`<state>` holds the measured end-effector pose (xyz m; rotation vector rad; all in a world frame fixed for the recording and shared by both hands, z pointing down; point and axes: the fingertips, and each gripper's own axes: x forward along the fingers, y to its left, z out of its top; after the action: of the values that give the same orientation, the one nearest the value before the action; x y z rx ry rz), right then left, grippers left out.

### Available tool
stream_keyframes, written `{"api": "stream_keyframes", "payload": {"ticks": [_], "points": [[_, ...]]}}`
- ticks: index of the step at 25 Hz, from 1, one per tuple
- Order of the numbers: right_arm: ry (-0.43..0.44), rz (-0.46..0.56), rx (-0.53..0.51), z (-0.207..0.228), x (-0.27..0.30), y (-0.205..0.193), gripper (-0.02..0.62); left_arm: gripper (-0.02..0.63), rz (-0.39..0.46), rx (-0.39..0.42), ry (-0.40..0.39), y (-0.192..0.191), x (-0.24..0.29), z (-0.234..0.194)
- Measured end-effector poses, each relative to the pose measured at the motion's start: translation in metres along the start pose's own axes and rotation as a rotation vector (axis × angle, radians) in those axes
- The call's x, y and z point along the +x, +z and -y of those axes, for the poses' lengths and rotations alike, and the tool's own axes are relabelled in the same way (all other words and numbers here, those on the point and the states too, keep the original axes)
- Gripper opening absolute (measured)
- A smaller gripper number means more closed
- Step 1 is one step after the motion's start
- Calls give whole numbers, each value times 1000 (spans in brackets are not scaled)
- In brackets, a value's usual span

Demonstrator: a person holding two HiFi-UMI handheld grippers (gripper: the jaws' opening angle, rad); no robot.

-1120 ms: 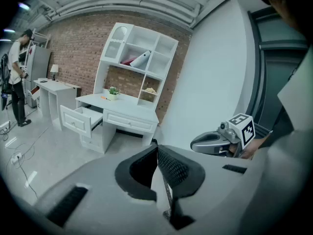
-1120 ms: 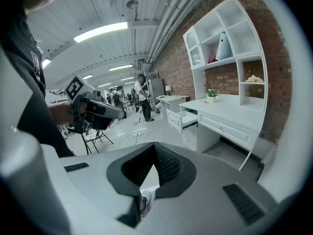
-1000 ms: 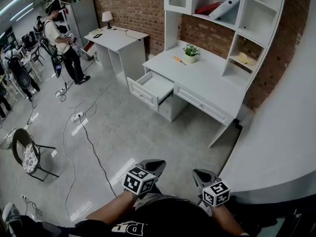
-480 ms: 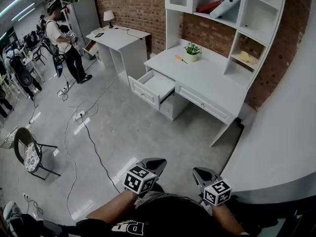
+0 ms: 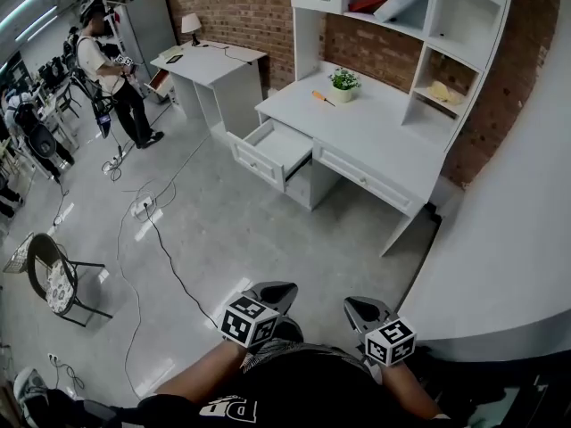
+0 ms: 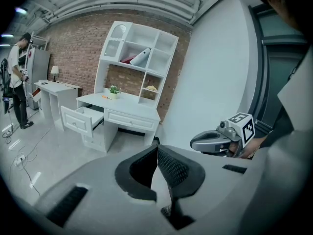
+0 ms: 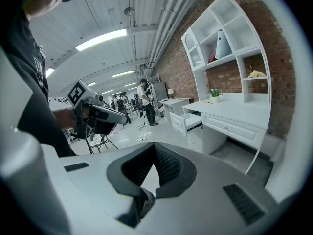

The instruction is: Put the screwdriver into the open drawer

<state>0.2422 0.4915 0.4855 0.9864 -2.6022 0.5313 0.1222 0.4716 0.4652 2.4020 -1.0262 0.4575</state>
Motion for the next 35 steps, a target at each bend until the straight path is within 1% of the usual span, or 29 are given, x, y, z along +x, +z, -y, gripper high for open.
{"api": "stream_keyframes", "payload": {"ticks": [5,9,12,16,21,27,35], "points": [[-1,-11,28,5,0,-2,5,18,-25,1,-14,4,10,1],[-21,-30,49,21,3,-4,5,18,-44,-9,-38,7,28,-5],[-41,-40,59,35,7,-5,5,18,-64,-2,-55,7,44,-12],[-54,-53,67,56,23,4,5,18,-55,10,-76,29,61,-27],[-50,-61,51,79,56,30,5,18,-36,0,-66,60,79,-68],[-41,-67,30,109,111,70,5,18,0,-1,-48,102,96,-125],[-13,-81,-2,128,191,121,5,18,26,-22,-19,142,102,-209]]}}
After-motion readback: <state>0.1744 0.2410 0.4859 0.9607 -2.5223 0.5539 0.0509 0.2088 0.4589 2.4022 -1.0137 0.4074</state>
